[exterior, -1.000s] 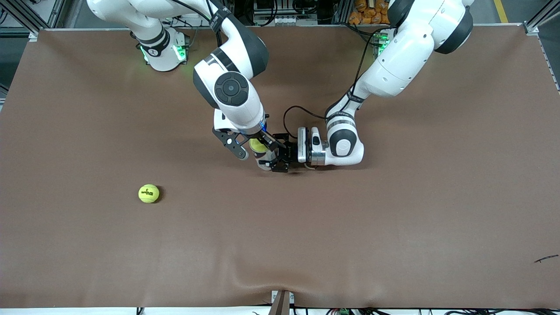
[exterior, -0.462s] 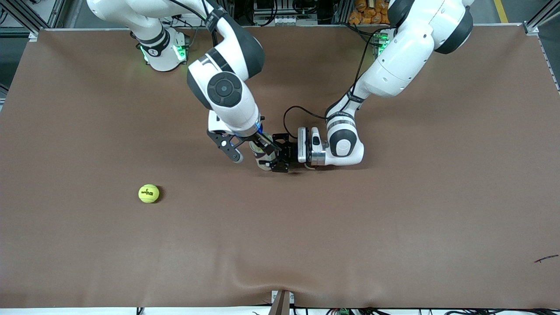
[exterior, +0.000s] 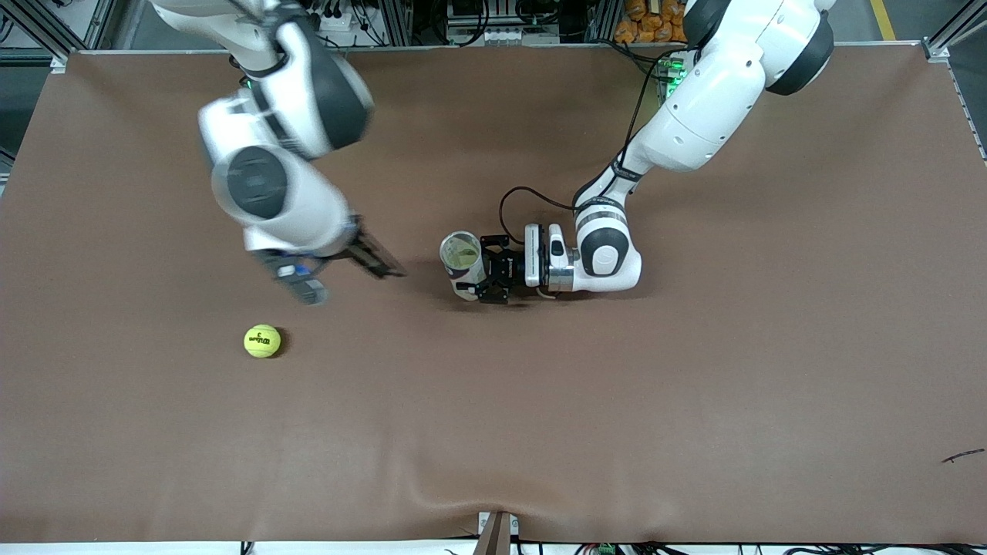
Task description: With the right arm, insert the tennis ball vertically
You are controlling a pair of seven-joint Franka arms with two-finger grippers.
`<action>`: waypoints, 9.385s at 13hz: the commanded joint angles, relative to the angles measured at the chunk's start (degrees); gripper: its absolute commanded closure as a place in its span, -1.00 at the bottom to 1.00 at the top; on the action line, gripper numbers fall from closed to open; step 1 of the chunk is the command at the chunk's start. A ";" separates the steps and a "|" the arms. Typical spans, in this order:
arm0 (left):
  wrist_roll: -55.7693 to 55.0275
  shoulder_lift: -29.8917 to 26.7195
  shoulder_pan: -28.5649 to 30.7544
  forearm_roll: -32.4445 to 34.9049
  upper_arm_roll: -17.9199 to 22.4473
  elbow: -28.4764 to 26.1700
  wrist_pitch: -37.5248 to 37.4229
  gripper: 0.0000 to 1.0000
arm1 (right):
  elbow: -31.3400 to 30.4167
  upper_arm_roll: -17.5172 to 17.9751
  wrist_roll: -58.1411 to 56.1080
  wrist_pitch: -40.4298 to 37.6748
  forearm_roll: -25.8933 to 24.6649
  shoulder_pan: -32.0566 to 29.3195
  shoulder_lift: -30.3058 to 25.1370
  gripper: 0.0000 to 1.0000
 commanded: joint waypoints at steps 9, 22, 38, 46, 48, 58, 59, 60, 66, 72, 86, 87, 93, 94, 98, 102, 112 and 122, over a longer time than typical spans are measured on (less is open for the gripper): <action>2.42 1.37 -0.13 -1.23 0.05 0.50 0.57 -0.54 | -3.03 1.11 -34.80 13.29 -5.69 -21.81 11.85 -1.00; 2.60 1.46 -0.21 -1.32 0.14 0.50 0.48 -0.54 | -21.85 1.29 -35.68 43.47 -5.52 -21.98 12.83 -1.00; 2.69 1.63 -0.21 -1.23 0.14 0.41 0.48 -0.54 | -14.24 8.05 -5.86 18.89 -3.41 -4.61 -1.93 -0.29; 2.77 1.63 -0.21 -1.23 0.14 0.32 0.48 -0.54 | -5.95 8.41 16.17 17.36 5.73 4.81 -1.06 -0.30; 2.77 1.63 -0.21 -1.23 0.14 0.32 0.48 -0.54 | -4.71 8.32 18.44 17.80 5.30 6.22 1.48 -0.30; 2.86 1.72 -0.21 -1.23 0.14 0.32 0.48 -0.54 | -3.22 7.97 22.59 21.06 3.98 9.74 7.03 -0.55; 2.86 1.81 -0.21 -1.23 0.14 0.32 0.48 -0.54 | -3.22 7.97 22.59 21.06 3.63 10.01 7.47 -1.00; 2.86 1.81 -0.21 -1.23 0.14 0.32 0.48 -0.54 | -3.22 7.97 22.68 21.06 3.10 10.18 7.56 -1.00; 3.13 2.16 -0.21 -1.32 0.14 0.41 0.48 -0.54 | -1.47 7.97 22.68 20.79 3.36 9.48 7.56 -1.00; 3.04 1.99 -0.13 -1.67 0.14 0.24 0.57 -0.80 | 0.74 7.79 20.06 13.78 2.48 6.33 5.63 -1.00; 2.07 -5.57 6.89 2.88 0.05 -11.36 -2.68 -1.00 | -8.92 7.88 -43.30 -0.64 2.04 -23.99 -11.41 -1.00; 2.07 -5.75 7.78 4.12 -0.03 -12.06 -3.99 -1.00 | -9.02 7.88 -45.94 -2.39 1.95 -24.96 -13.08 -1.00; -9.33 -13.65 15.41 20.35 0.14 -16.55 -6.38 -1.00 | -6.22 7.53 -60.81 -8.28 -0.50 -26.47 -21.26 -1.00; -12.83 -14.88 17.69 25.26 0.05 -16.55 -6.55 -1.00 | -5.07 7.27 -62.12 -9.87 -1.20 -26.64 -21.53 -1.00; -20.85 -16.82 24.64 39.43 0.14 -16.11 -9.61 -1.00 | -4.80 1.83 -64.25 -12.07 -1.30 -26.47 -23.20 -1.00; -31.47 -20.33 29.57 50.95 0.23 -14.45 -12.52 -1.00 | -4.71 1.02 -54.27 -13.40 -1.21 -26.29 -23.20 -1.00; -53.00 -24.28 30.72 71.17 2.68 -6.18 -17.71 -1.00 | -4.18 0.76 -58.53 -8.39 -5.34 -24.97 -22.76 -1.00; -101.93 -37.46 23.44 93.31 14.99 7.18 -34.32 -1.00 | -3.75 0.76 -58.18 -8.12 -2.62 -25.41 -22.59 -1.00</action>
